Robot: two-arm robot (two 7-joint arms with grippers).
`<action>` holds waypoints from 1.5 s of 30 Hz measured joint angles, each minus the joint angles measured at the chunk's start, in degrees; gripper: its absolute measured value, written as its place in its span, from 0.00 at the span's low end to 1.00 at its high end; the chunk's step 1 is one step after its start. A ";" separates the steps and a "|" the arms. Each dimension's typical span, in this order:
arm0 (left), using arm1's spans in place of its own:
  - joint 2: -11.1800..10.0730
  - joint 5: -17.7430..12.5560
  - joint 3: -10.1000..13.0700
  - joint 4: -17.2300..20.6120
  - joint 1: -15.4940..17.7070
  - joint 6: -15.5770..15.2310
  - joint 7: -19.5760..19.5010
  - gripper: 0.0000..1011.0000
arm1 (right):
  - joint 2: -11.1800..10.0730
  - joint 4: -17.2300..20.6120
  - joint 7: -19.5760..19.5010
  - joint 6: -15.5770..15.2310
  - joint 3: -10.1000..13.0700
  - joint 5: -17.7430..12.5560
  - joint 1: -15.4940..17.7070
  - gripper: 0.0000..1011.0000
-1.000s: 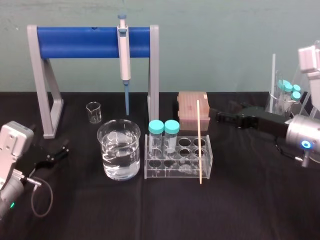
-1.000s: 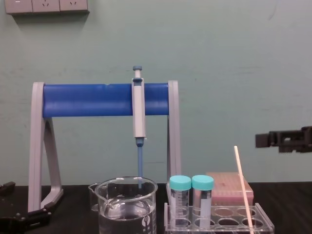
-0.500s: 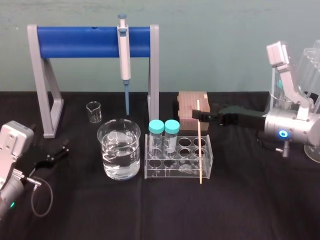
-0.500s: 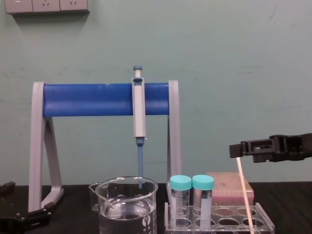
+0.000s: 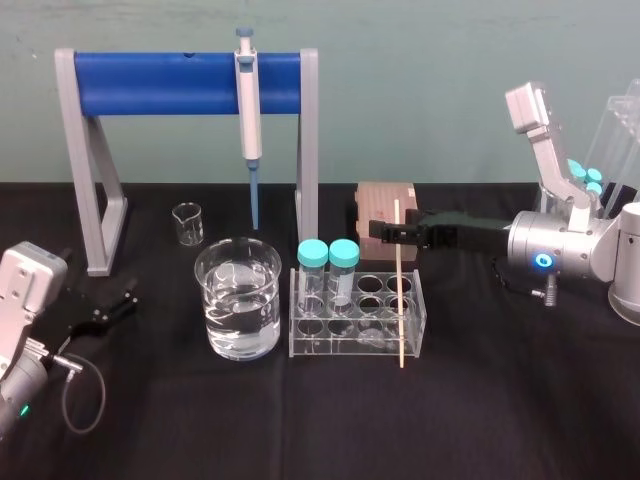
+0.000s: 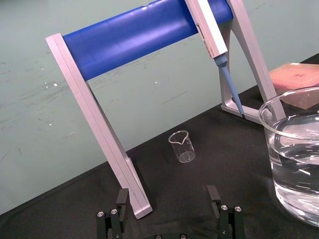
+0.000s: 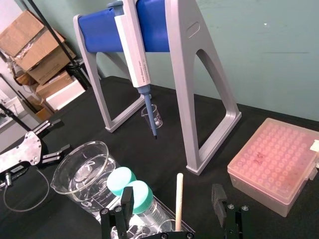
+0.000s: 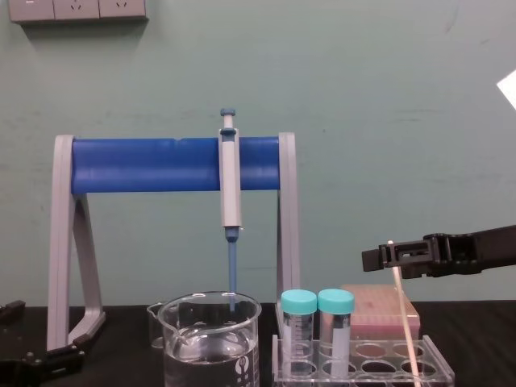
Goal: Hold the thermometer with one hand and immerse one end into the beaker, then reinsert it into the test tube rack.
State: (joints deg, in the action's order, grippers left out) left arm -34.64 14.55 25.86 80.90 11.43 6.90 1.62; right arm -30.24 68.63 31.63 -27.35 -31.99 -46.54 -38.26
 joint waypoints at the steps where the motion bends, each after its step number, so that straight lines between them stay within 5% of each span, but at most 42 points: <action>1: 0.00 0.00 0.00 0.00 0.00 0.00 0.00 0.99 | 0.03 -0.22 0.13 0.13 -0.19 -0.01 -0.14 0.99; 19: 0.00 0.00 0.00 0.00 0.00 0.00 0.00 0.99 | 0.07 -1.03 1.24 0.95 -1.00 -0.15 -0.70 0.95; 32: 0.00 0.00 0.00 0.00 0.00 0.00 0.00 0.99 | 0.06 -0.90 1.00 0.81 -0.88 -0.15 -0.61 0.62; 45: 0.00 0.00 0.00 0.00 0.00 0.00 0.00 0.99 | 0.06 -0.84 0.91 0.75 -0.81 -0.15 -0.57 0.18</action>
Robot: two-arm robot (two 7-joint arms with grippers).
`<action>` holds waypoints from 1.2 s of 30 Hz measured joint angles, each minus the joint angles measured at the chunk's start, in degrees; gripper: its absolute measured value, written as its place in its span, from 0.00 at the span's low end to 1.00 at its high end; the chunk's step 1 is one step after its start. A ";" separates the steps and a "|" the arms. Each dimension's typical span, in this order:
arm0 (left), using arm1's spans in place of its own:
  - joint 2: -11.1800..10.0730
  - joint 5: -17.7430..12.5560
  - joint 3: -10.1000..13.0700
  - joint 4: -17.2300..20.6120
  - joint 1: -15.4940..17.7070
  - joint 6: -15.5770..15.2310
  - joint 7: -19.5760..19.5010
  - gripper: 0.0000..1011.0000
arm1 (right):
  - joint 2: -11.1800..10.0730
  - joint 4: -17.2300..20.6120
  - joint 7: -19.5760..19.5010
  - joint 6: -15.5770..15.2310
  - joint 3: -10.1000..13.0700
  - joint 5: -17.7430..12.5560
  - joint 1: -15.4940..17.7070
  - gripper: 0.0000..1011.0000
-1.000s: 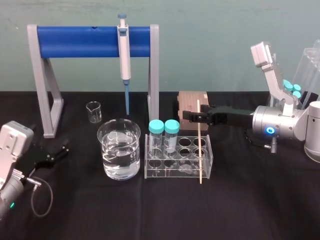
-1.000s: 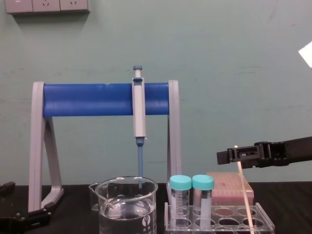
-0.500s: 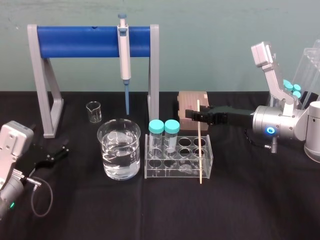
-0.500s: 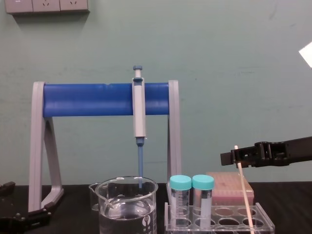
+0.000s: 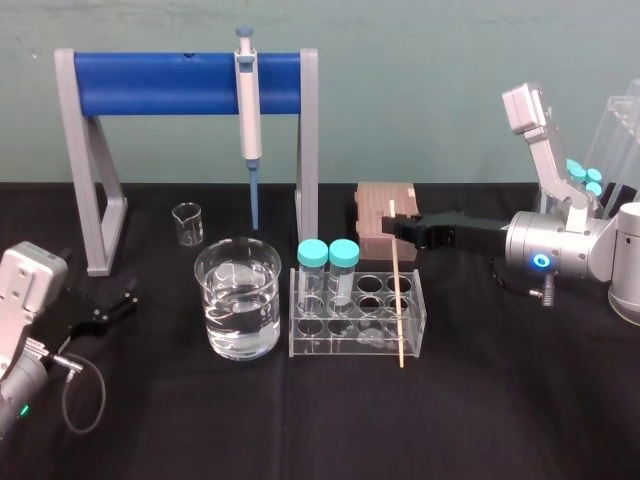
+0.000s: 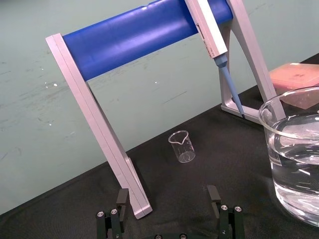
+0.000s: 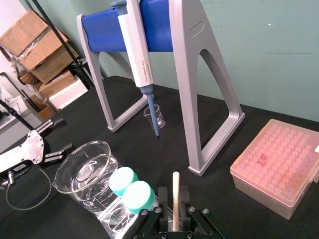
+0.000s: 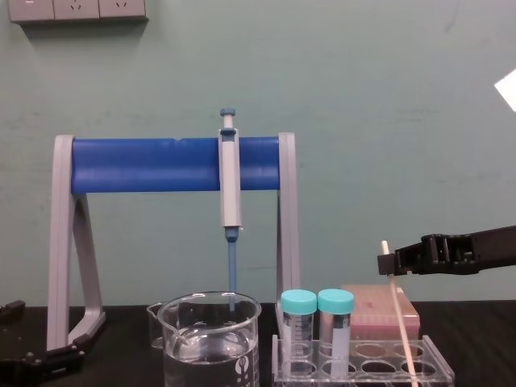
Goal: Hold the thermometer with one hand and immerse one end into the beaker, then reinsert it into the test tube rack.
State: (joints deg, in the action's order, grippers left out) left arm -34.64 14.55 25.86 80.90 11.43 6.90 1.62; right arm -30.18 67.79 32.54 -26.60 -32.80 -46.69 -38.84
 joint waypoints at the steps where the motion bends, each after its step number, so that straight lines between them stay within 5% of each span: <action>1: 0.00 0.00 0.00 0.00 0.00 0.00 0.00 0.99 | 0.00 0.00 0.00 0.00 0.00 0.00 0.01 0.14; 6: 0.00 0.00 0.00 0.00 0.00 0.00 0.00 0.99 | 0.00 0.00 -0.02 0.00 0.00 0.00 0.00 0.04; 20: 0.00 0.00 0.00 0.00 0.00 0.00 0.00 0.99 | 0.00 0.00 -0.02 0.01 0.00 0.00 0.00 0.04; 36: 0.00 0.00 0.00 0.00 0.00 0.00 0.00 0.99 | -2.69 5.03 -1.37 4.13 1.45 -2.54 2.38 0.04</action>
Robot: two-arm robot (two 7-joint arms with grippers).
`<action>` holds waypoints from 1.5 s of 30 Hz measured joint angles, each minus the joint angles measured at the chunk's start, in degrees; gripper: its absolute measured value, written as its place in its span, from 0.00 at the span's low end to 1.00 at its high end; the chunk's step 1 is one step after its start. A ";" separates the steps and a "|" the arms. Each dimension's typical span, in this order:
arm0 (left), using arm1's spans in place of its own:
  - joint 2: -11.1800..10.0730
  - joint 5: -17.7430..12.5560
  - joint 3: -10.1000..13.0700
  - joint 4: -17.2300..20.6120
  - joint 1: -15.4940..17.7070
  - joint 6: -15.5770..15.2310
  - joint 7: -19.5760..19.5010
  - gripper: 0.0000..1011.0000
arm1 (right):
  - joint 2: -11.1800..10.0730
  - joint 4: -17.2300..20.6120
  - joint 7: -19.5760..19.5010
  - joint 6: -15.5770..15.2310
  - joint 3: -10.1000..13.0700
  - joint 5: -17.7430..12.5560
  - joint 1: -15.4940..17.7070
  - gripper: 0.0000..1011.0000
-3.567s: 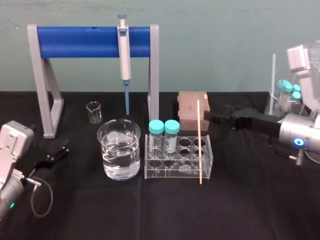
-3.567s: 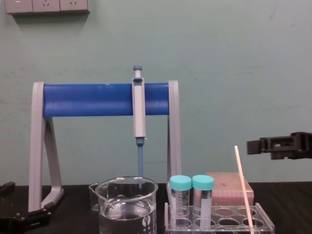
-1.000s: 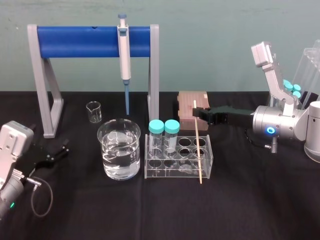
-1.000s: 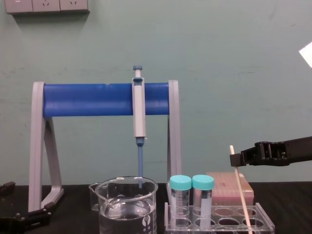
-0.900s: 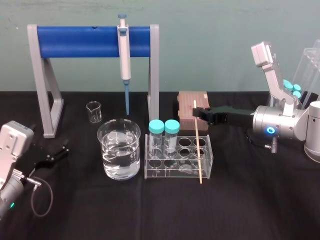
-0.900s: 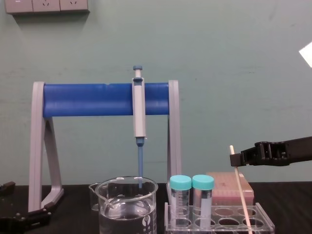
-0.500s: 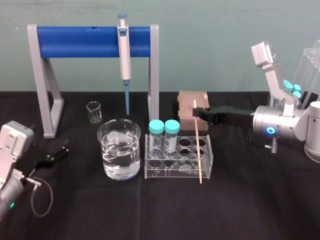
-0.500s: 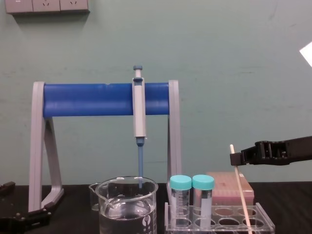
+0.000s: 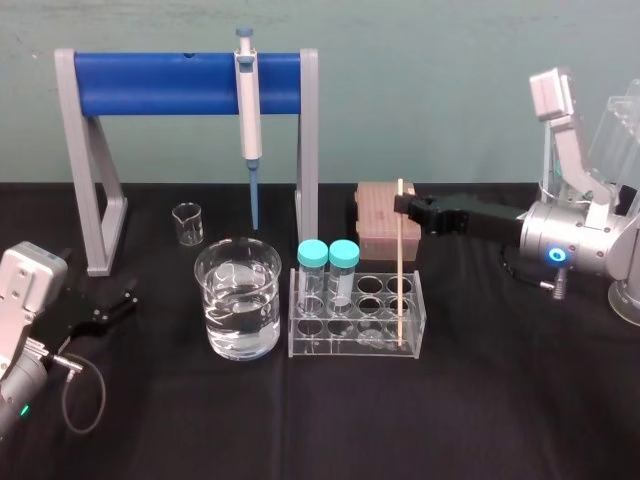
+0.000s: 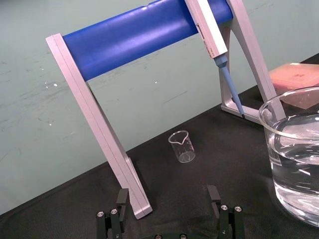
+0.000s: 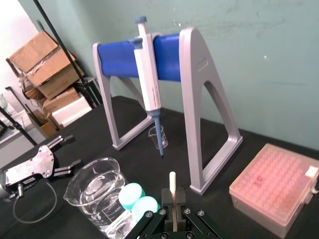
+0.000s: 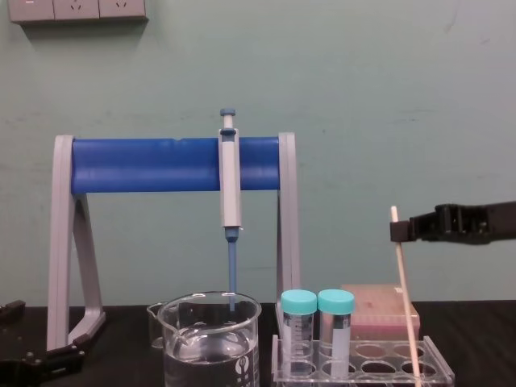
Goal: Hold the thermometer with one hand and immerse one end into the beaker, then reinsert it into the test tube rack.
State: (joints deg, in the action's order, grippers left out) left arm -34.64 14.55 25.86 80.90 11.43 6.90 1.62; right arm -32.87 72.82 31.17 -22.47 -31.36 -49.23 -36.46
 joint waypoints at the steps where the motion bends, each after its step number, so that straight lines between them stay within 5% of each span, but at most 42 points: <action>1: 0.00 0.00 0.00 0.00 0.00 0.00 0.00 0.99 | -0.21 0.39 -0.13 0.31 0.10 -0.01 0.16 0.04; 14: 0.00 0.00 0.00 0.00 0.00 0.00 0.00 0.99 | -4.29 10.38 -1.68 11.02 3.54 4.56 4.03 0.04; 27: 0.00 0.00 0.00 0.00 0.00 0.00 0.00 0.99 | -1.45 13.13 -0.33 16.05 7.24 3.14 4.88 0.04; 39: 0.00 0.00 0.00 0.00 0.00 0.00 0.00 0.99 | 3.30 13.39 2.04 15.46 3.41 4.00 -0.83 0.04; 45: 0.00 0.00 0.00 0.00 0.00 0.00 0.00 0.99 | 7.34 10.20 2.53 14.90 -0.79 6.41 -4.52 0.04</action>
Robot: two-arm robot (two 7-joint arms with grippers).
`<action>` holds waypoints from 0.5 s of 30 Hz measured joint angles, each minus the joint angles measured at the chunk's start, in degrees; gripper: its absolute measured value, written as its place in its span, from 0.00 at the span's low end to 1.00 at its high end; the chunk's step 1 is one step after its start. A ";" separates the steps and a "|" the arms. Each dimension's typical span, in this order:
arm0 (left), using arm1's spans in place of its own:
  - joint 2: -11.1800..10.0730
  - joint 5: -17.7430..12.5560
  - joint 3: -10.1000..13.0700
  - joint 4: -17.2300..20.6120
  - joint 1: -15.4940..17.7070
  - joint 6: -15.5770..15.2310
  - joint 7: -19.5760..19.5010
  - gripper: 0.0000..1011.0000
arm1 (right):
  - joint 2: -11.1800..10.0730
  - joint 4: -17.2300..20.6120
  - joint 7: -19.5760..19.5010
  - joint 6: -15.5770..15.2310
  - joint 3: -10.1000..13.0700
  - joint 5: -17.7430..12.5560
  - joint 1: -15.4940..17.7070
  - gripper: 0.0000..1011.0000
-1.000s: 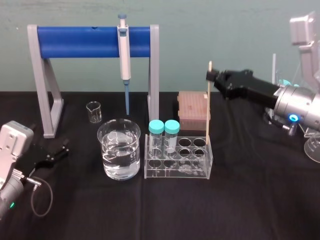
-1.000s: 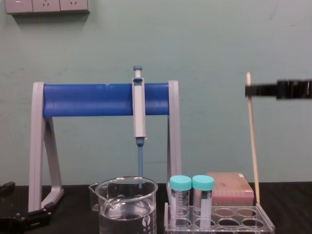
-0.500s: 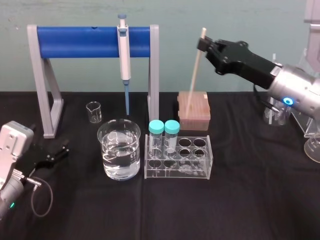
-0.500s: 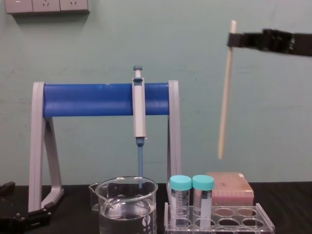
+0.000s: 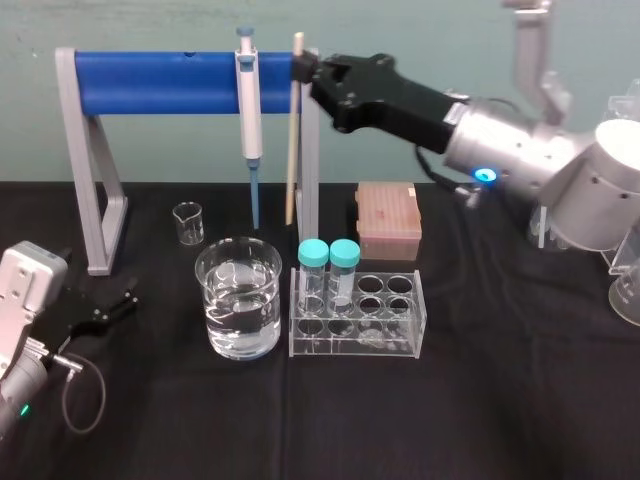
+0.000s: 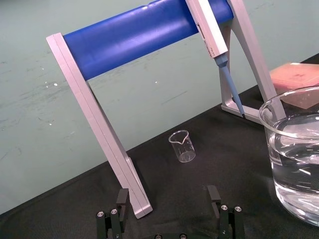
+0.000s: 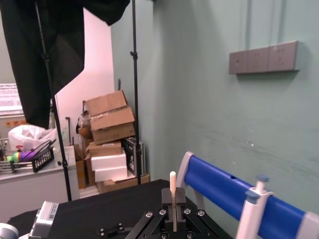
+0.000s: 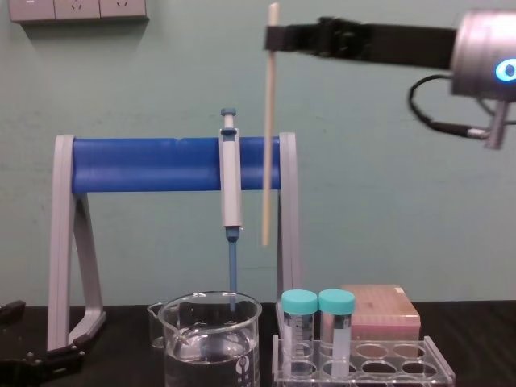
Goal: Hold the thermometer with one hand and immerse one end into the beaker, then reinsert it into the test tube rack.
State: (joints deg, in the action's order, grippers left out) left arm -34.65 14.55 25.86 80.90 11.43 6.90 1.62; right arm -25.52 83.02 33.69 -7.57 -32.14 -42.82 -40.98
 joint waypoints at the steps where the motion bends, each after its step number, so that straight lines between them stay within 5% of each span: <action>1: 0.00 0.00 0.00 0.00 0.00 0.00 0.00 0.99 | 0.40 -0.44 0.03 0.00 -0.38 0.21 -0.29 0.04; 15: 0.00 0.00 0.00 0.00 0.00 0.00 0.00 0.99 | 6.90 -9.97 2.30 3.25 -3.91 3.62 -3.04 0.04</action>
State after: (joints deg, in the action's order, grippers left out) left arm -34.64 14.55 25.86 80.90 11.43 6.90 1.62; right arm -18.63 73.05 36.00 -4.32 -36.06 -39.19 -44.02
